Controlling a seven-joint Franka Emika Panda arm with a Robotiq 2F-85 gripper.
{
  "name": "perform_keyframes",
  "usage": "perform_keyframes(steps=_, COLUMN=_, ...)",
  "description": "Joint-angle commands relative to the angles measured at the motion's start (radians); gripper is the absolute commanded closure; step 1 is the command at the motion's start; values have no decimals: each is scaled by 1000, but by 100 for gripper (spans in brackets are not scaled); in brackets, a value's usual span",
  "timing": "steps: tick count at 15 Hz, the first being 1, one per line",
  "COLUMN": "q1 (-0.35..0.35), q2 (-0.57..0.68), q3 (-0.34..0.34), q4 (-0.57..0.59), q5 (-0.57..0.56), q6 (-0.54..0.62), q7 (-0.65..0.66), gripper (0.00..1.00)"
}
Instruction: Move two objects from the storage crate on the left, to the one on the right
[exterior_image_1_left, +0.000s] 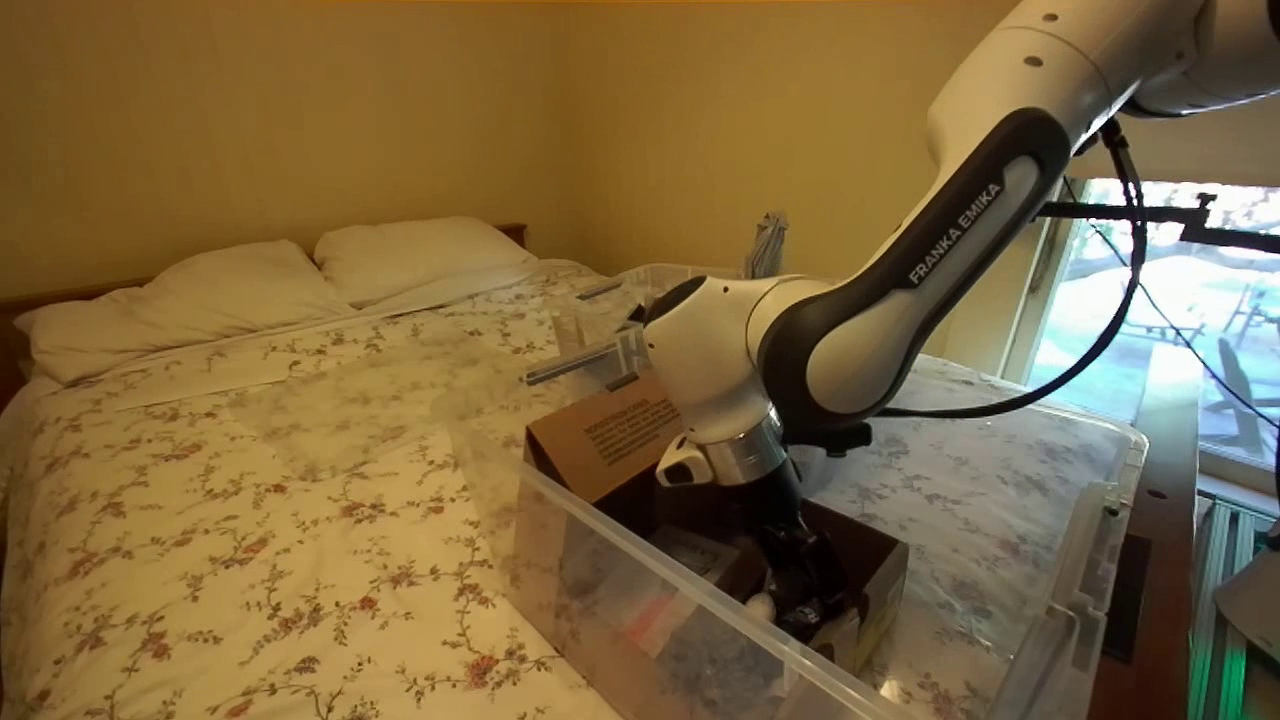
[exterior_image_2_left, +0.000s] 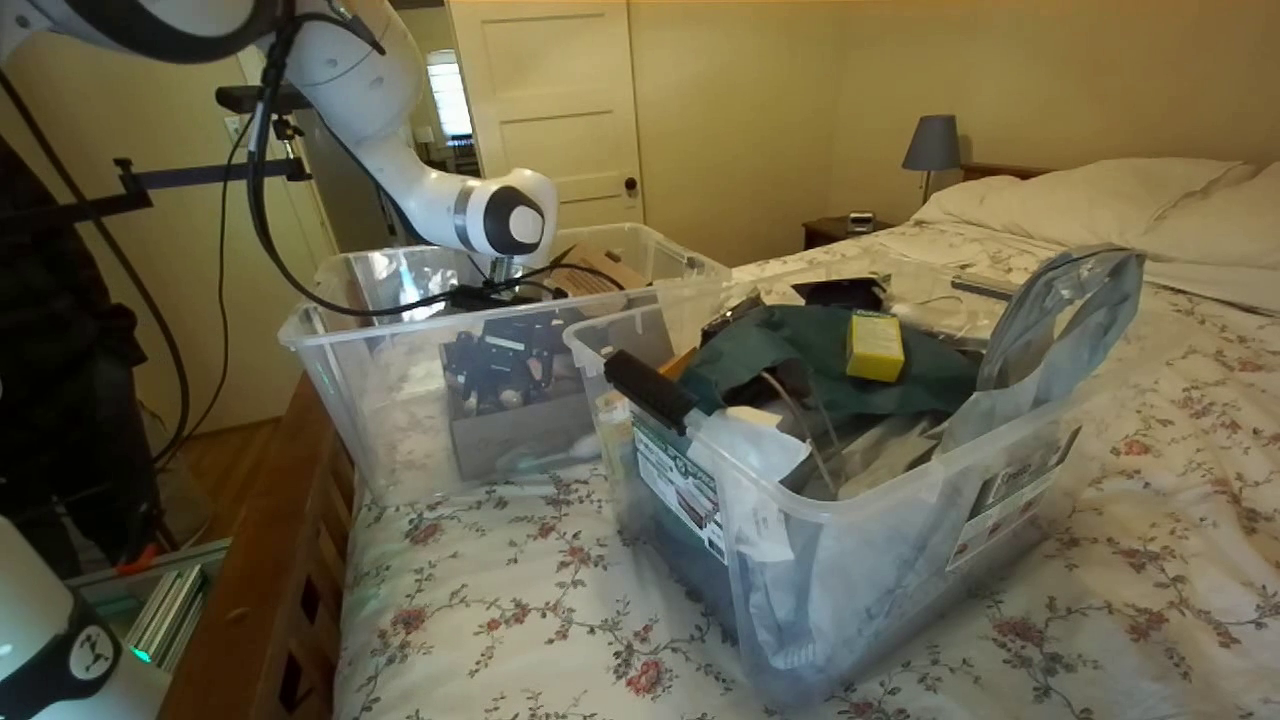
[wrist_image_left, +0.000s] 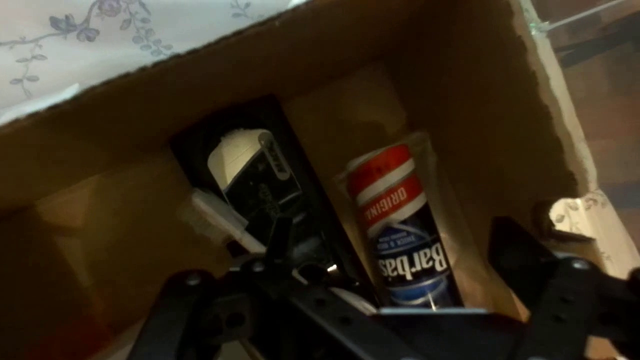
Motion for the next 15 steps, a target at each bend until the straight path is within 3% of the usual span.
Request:
perform_keyframes(steps=1, q1=3, q2=63, q3=-5, q4=35, q5=12, q6=-11, q7=-9, gripper=0)
perform_keyframes(steps=4, q1=2, q2=89, q3=-3, q4=35, q5=15, q6=-5, q7=-5, gripper=1)
perform_keyframes(steps=5, q1=0, q2=94, q3=-2, q4=34, q5=17, q6=10, q7=-4, gripper=23)
perform_keyframes(steps=7, q1=1, q2=97, q3=-4, q4=33, q5=16, q6=26, q7=6, gripper=31)
perform_keyframes(steps=11, q1=-2, q2=82, q3=-6, q4=26, q5=16, q6=49, q7=13, gripper=58)
perform_keyframes(steps=15, q1=-9, q2=-46, q3=12, q4=-27, q5=22, q6=74, q7=40, gripper=85)
